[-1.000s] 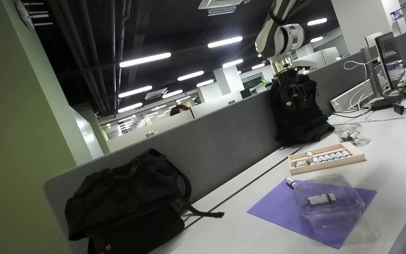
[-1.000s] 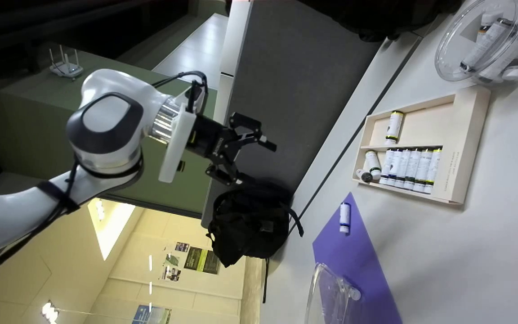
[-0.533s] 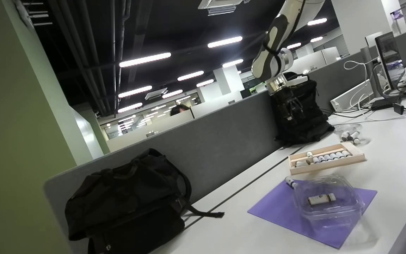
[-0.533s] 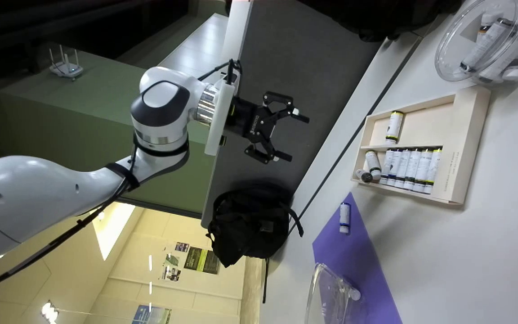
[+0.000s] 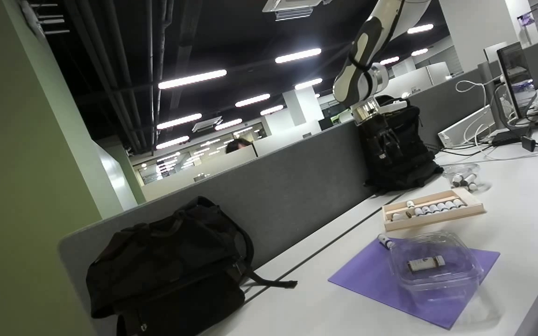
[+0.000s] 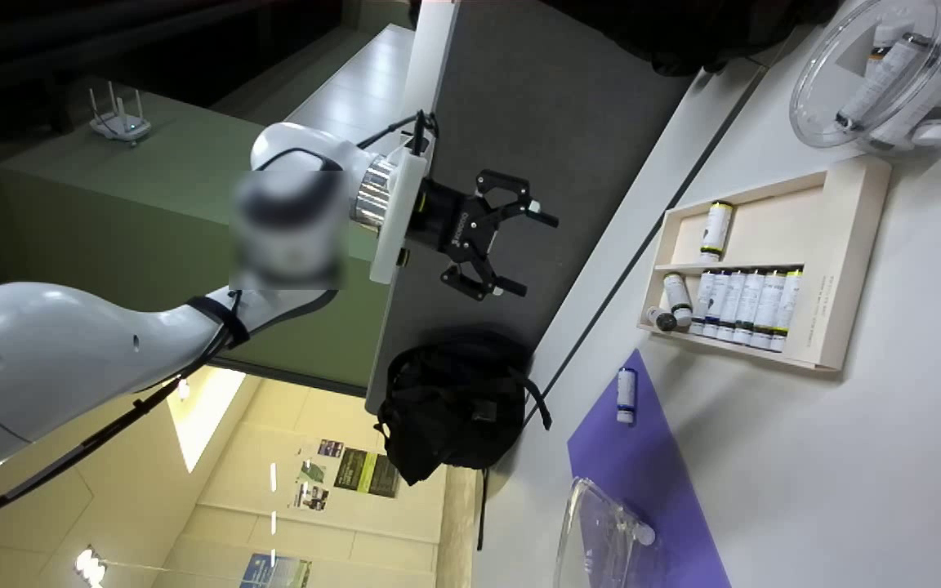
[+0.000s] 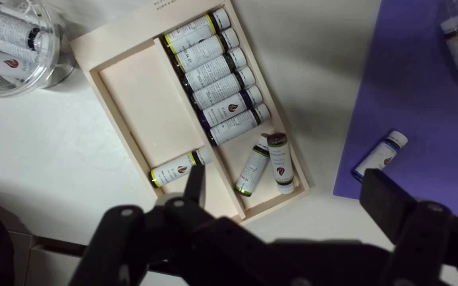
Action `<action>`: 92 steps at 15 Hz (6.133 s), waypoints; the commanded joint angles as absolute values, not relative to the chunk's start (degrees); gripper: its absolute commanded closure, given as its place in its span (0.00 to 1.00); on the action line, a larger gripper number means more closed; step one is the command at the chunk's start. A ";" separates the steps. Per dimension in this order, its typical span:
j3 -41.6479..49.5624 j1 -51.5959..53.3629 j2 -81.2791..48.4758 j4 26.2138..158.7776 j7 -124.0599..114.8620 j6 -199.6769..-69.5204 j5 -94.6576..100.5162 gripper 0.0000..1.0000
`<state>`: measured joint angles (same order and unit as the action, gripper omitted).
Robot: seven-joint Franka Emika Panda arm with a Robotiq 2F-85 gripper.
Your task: Pick up a bottle from the tray and put it on the table
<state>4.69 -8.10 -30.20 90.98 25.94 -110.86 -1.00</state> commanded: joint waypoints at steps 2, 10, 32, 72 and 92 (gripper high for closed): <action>2.22 -10.14 -30.44 90.91 28.83 -111.16 -0.82 0.00; -1.80 -10.21 -36.79 92.70 31.51 -113.59 -2.63 0.00; -1.41 -10.05 -46.80 89.92 28.88 -124.36 0.71 0.62; -8.10 -3.24 -43.83 97.29 34.67 -108.65 -2.74 0.93; -5.91 -4.15 -43.41 95.31 33.15 -104.64 0.60 0.20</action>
